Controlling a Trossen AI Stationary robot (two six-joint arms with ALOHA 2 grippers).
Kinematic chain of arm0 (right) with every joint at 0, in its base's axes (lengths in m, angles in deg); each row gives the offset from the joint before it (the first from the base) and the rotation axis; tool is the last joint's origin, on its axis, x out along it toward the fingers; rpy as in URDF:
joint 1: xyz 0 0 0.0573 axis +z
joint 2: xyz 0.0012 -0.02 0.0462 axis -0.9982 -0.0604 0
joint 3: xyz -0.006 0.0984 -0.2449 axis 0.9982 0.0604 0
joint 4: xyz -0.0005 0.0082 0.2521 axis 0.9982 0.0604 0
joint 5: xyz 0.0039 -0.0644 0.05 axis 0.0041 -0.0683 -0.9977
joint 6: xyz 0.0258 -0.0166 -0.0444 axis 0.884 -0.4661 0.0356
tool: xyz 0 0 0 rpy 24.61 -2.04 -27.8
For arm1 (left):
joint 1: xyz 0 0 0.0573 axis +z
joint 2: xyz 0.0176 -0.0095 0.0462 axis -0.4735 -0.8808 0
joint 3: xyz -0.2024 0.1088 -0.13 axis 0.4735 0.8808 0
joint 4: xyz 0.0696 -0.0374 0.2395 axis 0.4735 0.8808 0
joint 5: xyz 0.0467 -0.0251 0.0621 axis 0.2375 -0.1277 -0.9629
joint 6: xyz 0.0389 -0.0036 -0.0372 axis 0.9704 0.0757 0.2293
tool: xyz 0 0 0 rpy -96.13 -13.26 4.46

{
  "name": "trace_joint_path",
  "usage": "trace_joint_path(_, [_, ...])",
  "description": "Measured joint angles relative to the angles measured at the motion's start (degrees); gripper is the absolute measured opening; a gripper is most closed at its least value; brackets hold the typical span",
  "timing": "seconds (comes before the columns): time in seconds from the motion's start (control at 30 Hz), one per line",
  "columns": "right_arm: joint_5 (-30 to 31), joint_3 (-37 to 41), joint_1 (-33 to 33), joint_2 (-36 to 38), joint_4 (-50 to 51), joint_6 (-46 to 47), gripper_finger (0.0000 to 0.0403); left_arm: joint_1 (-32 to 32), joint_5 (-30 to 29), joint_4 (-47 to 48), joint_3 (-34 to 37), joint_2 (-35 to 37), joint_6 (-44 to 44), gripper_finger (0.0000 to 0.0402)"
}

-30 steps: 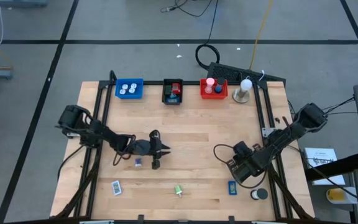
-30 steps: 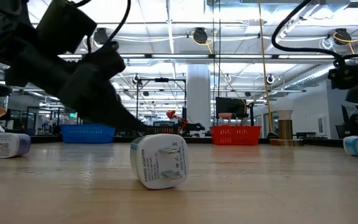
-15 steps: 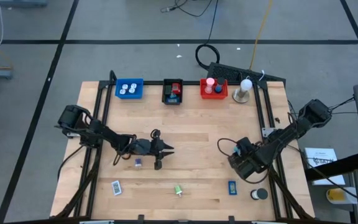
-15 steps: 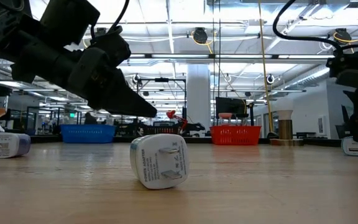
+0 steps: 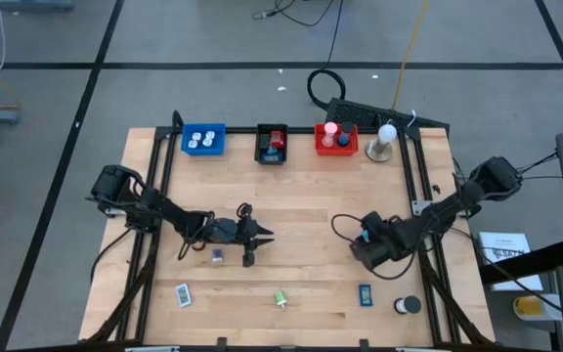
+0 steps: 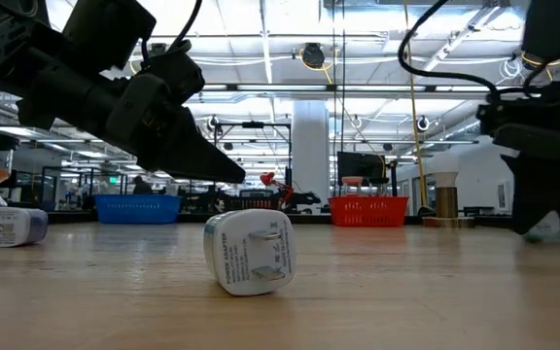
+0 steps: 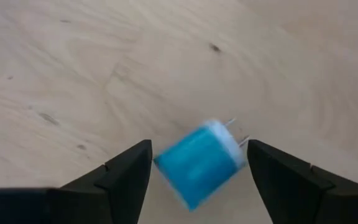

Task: Pick & Place Office items
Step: Put the light blue charger adapter into the blue bin

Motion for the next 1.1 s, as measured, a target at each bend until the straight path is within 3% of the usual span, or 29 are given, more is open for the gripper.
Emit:
trace_joint_path(0.23, [-0.5, -4.1, -4.3, 0.0, 0.3, -11.2, 0.0269, 0.0, 0.0, 0.0, 0.0, 0.0, 0.0, 0.0093])
trace_joint_path(0.4, [-4.8, -4.8, -3.4, 0.0, 1.3, -6.2, 0.0267, 0.0, 0.0, 0.0, 0.0, 0.0, -0.2, 0.0093])
trace_joint_path(0.6, [-4.8, -3.8, -0.7, 0.0, 6.5, 2.0, 0.0258, 0.0, 0.0, 0.0, 0.0, 0.0, -0.2, 0.0093])
trace_joint_path(0.93, [-3.5, -3.8, 0.0, 0.0, 10.2, 3.1, 0.0256, 0.0, 0.0, -0.7, 0.0, 0.0, -0.4, 0.0093])
trace_joint_path(1.1, [-6.8, -3.8, 0.0, 0.0, 17.0, 6.2, 0.0256, 0.0, 0.0, -0.7, 0.0, 0.0, -0.4, 0.0093])
